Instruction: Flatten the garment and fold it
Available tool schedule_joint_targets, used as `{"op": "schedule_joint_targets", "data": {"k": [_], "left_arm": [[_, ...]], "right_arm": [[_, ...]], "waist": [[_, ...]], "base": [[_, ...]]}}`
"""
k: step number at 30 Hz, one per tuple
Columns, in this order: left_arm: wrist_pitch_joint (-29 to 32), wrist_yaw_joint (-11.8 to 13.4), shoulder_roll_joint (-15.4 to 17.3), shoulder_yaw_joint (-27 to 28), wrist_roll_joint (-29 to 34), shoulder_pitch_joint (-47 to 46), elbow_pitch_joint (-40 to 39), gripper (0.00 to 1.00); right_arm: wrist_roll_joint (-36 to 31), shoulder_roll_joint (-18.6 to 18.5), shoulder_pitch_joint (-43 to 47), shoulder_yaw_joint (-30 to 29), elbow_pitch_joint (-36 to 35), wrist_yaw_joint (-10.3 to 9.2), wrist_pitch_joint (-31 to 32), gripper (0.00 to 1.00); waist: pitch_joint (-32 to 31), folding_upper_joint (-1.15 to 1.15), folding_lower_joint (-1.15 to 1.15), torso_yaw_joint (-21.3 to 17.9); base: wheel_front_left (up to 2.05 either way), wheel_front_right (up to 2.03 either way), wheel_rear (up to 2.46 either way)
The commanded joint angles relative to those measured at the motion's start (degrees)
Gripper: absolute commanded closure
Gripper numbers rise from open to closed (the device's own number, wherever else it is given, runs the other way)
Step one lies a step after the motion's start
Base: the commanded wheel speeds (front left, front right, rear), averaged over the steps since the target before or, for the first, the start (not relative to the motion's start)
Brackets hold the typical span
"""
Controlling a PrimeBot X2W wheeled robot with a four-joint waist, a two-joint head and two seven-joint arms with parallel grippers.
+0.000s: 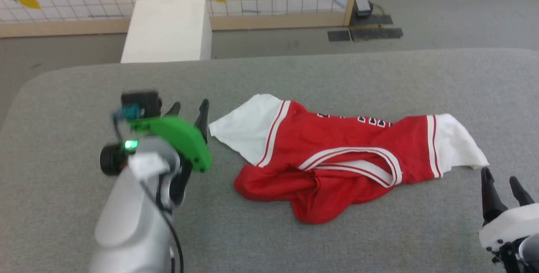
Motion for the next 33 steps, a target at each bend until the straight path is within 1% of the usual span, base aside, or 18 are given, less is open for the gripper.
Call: {"op": "schedule_joint_targets", "data": {"k": [1, 3, 5, 9, 11, 15, 17, 19, 20, 21, 22, 27, 28, 31, 33], "left_arm": [[3.75, 0.71, 0.7, -0.62, 0.58, -2.66, 1.95, 0.0], [12.68, 1.44, 1.64, -2.31, 1.38, -7.45, 6.06, 0.0], [18.34, 1.36, 2.06, -3.76, 1.92, -11.06, 8.58, 0.0], [26.06, 1.25, 3.26, -6.84, 4.15, -15.14, 13.87, 0.0], [28.0, 1.42, 3.69, -7.63, 4.78, -15.89, 15.91, 0.0], [30.19, 1.34, 3.39, -8.36, 4.46, -15.31, 18.88, 0.0], [30.55, 1.08, 3.02, -8.47, 3.87, -14.3, 20.03, 0.0], [29.23, 0.65, 2.58, -8.09, 2.94, -13.33, 20.38, 0.0], [28.45, 0.1, 2.42, -8.12, 2.63, -12.93, 20.46, 0.38], [27.1, -0.53, 1.95, -7.79, 1.81, -12.47, 20.38, 0.74], [25.89, -0.92, 1.65, -7.56, 1.32, -12.21, 20.29, 1.0], [21.06, -2.6, 1.09, -7.11, -0.03, -11.46, 20.85, 1.0], [17.66, -3.12, 0.96, -5.83, -1.36, -11.26, 20.07, 1.0], [12.95, -3.69, 0.8, -3.91, -3.19, -10.38, 17.52, 1.0], [9.32, -4.15, 0.78, -2.73, -4.22, -8.82, 14.82, 1.0]], "right_arm": [[-0.32, 0.01, -1.33, 0.19, -0.38, -0.09, -0.35, 0.0], [-0.56, 0.01, -2.24, 0.62, -0.41, -0.09, -0.32, 0.0], [-0.67, 0.01, -2.81, 0.83, -0.38, -0.09, -0.42, 0.0], [-0.44, 0.01, -3.51, 1.03, -0.01, -0.09, -0.92, 0.0], [-0.45, 0.01, -3.77, 1.23, 0.16, -0.09, -1.21, 0.0], [-0.37, 0.01, -4.38, 0.58, 0.65, -0.09, -2.01, 0.0], [-0.4, 0.01, -4.55, 0.37, 0.92, -0.09, -2.31, 0.0], [-0.39, 0.01, -4.75, 0.32, 1.13, -0.09, -2.5, 0.0], [-0.43, 0.01, -4.82, 0.27, 1.2, -0.09, -2.58, 0.0], [-0.49, 0.01, -4.87, 0.1, 1.28, -0.09, -2.65, 0.0], [-0.55, 0.01, -4.91, -0.02, 1.35, -0.09, -2.67, 0.0], [-0.89, 0.01, -5.28, 0.23, 1.55, -0.09, -2.54, 0.0], [-1.42, 0.02, -5.49, 0.47, 1.36, -0.09, -2.19, 0.0], [-2.43, 0.02, -6.1, 0.19, 0.88, -0.09, -0.99, 0.0], [-3.52, 0.02, -6.66, -0.16, 1.03, -0.09, 1.57, 0.0]], "waist": [[3.52, 0.0, 0.0, -2.39], [5.06, 0.0, 0.0, -3.27], [6.42, 0.0, 0.0, -3.92], [8.6, 0.0, 0.0, -5.03], [9.48, 0.0, 0.0, -5.57], [10.55, 0.0, 0.0, -6.2], [10.74, 0.0, 0.0, -6.31], [10.88, 0.0, 0.0, -6.41], [10.89, 0.0, 0.0, -6.38], [10.84, 0.0, 0.0, -6.17], [10.8, 0.0, 0.0, -6.0], [10.0, 0.0, 0.0, -4.9], [9.32, 0.0, 0.0, -4.23], [8.57, 0.0, 0.0, -3.61], [8.22, 0.0, 0.0, -3.48]], "base": [[0.0, 0.0, 0.0], [0.0, 0.0, 0.0], [0.0, 0.0, 0.0], [0.0, 0.0, 0.0], [0.0, 0.0, 0.0], [0.0, 0.0, 0.0], [0.0, 0.0, 0.0], [0.0, 0.0, 0.0], [0.0, 0.0, 0.0], [0.0, 0.0, 0.0], [0.0, 0.0, 0.0], [0.0, 0.0, 0.0], [0.0, 0.0, 0.0], [0.0, 0.0, 0.0], [0.0, 0.0, 0.0]]}}
